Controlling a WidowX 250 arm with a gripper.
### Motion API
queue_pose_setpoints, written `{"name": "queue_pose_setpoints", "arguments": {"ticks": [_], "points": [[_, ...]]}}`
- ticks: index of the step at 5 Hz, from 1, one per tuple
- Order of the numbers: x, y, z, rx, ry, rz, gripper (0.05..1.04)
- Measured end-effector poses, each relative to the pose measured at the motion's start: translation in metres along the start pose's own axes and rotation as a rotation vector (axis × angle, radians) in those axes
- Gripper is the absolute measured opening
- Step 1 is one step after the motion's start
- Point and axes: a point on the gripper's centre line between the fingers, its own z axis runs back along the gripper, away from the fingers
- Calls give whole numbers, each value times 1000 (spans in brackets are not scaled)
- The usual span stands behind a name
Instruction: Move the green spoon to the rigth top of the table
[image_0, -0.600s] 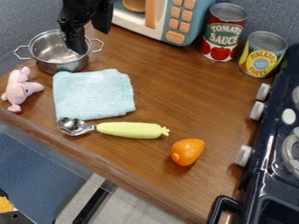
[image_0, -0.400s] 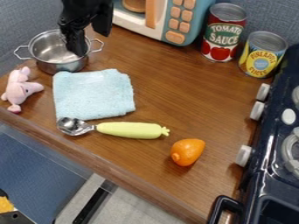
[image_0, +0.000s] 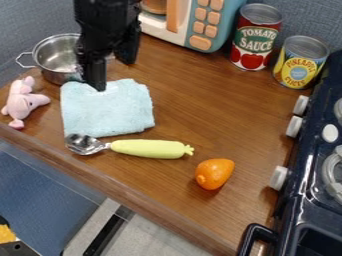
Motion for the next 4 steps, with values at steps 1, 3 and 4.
{"name": "queue_pose_setpoints", "arguments": {"ticks": [1,3,4], "points": [[-30,18,0,-13,12,-28,999],[-65,31,-19,0,40,-55,999],[-68,32,-30,8,44,-42,999]]}}
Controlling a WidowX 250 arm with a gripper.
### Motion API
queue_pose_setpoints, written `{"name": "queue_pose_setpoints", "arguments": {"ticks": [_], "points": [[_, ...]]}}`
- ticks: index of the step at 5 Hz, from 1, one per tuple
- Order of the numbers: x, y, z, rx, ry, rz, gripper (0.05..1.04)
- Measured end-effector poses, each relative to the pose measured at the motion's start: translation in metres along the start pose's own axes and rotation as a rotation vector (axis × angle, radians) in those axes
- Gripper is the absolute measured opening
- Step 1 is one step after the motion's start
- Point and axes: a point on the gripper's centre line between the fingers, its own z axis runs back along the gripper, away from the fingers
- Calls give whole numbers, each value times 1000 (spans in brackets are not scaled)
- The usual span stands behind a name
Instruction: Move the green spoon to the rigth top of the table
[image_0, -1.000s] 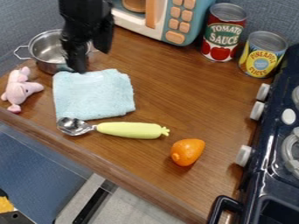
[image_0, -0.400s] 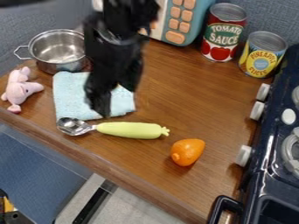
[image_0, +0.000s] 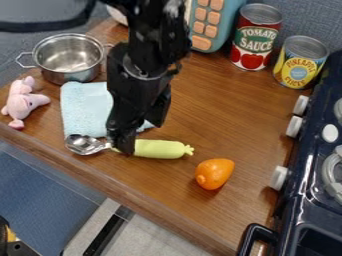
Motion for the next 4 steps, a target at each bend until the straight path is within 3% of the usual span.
{"name": "queue_pose_setpoints", "arguments": {"ticks": [2,3,4], "points": [[-2,6,-19,21,38,21,948],[-4,6,-25,27,59,8,661],[-2,7,-26,32,49,12,439]]}}
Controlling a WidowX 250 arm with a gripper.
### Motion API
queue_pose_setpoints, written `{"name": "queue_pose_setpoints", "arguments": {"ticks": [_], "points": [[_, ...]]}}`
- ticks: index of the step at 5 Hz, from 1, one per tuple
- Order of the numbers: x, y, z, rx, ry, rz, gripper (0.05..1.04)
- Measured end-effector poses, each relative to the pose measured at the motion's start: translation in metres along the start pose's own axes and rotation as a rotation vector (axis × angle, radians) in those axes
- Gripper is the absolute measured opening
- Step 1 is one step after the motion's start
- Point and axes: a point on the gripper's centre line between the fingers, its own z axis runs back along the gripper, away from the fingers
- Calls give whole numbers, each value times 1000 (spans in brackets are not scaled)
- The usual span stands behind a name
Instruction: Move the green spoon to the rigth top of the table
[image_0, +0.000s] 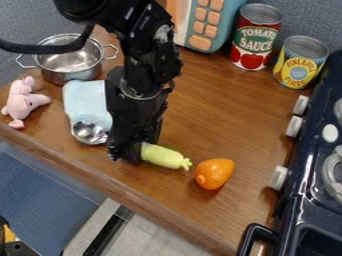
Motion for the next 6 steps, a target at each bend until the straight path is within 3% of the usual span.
{"name": "queue_pose_setpoints", "arguments": {"ticks": [1,3,4,6], "points": [[6,7,7,29,-33,-10,411],[7,0,56,-49,-71,-21,408],[-7,-16,76,-112,-66,-105,408],[-54,-102,64,-132,-44,-581,408]]}}
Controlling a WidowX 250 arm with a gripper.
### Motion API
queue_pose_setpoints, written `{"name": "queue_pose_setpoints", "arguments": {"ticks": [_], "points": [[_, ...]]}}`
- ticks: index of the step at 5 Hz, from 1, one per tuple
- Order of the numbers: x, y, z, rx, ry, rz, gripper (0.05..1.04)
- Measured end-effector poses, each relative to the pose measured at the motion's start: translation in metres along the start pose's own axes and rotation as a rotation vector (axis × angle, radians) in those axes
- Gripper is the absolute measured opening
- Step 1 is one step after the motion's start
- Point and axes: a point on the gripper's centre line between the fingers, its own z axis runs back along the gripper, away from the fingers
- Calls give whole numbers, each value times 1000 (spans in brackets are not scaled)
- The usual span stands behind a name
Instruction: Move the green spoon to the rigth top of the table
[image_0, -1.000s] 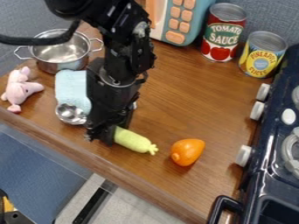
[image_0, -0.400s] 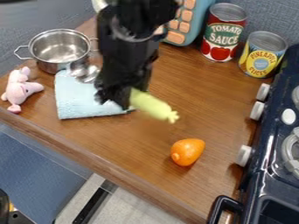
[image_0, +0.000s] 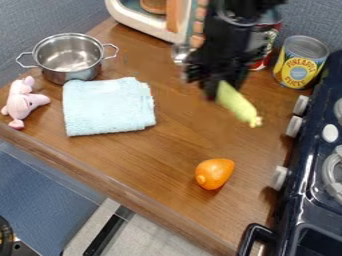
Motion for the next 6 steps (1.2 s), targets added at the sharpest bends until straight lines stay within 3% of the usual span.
{"name": "queue_pose_setpoints", "arguments": {"ticks": [1,2,3,4,5,6], "points": [[4,-37,-15,-20,9,-216,408],[5,-52,-30,-17,-8,-377,408],[2,-60,-41,-58,-11,-532,408],[1,-60,-58,-62,20,-625,408],[-1,-61,-69,-101,65,-710,408],[-2,-67,-74,-120,90,-735,471]]}}
